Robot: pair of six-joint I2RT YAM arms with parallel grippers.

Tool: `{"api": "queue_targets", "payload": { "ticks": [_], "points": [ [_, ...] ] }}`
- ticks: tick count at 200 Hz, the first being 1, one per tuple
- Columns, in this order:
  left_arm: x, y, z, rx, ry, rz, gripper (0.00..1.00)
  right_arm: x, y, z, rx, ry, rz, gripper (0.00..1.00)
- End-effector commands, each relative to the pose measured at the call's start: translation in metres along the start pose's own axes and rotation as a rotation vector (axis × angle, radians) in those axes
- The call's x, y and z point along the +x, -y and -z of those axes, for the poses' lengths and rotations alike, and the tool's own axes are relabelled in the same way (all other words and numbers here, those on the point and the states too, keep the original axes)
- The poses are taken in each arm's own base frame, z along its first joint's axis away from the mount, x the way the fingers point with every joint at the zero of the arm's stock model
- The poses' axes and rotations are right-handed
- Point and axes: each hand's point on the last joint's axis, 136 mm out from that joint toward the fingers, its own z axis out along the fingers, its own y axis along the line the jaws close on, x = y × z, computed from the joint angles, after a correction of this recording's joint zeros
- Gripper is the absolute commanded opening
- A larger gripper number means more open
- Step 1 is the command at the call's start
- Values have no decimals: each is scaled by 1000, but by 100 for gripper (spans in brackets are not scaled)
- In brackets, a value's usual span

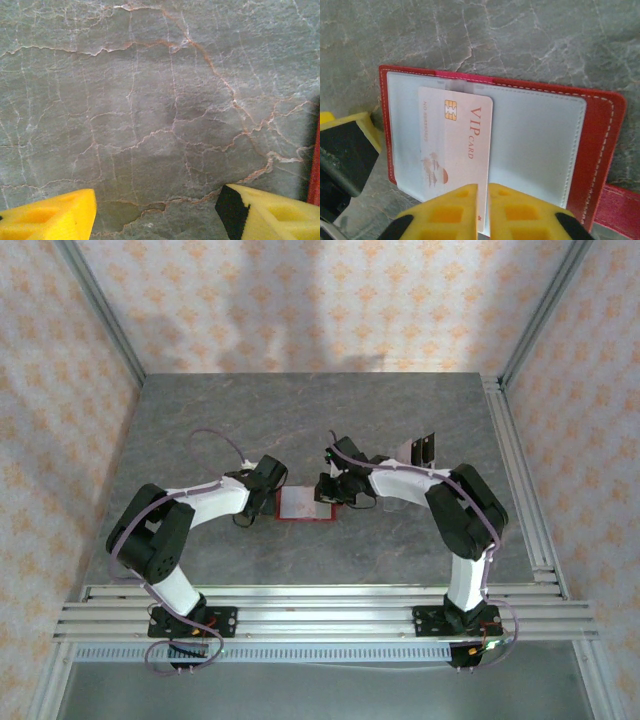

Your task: Put the credit cards into the card holder

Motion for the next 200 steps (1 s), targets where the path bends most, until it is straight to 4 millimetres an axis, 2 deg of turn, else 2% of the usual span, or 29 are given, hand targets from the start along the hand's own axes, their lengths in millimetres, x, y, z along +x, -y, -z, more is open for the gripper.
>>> {"api": "queue_targets", "payload": {
  "ticks": [1, 76, 200],
  "points": [
    [13, 15, -9, 51, -33, -9, 70, -1, 7, 7, 76, -6, 26, 7],
    [12, 20, -9, 63, -30, -18, 70, 3, 10, -15, 102, -62, 34, 5],
    [15, 29, -11, 80, -35, -31, 69, 8, -19, -38, 89, -109, 91, 4]
  ]
}}
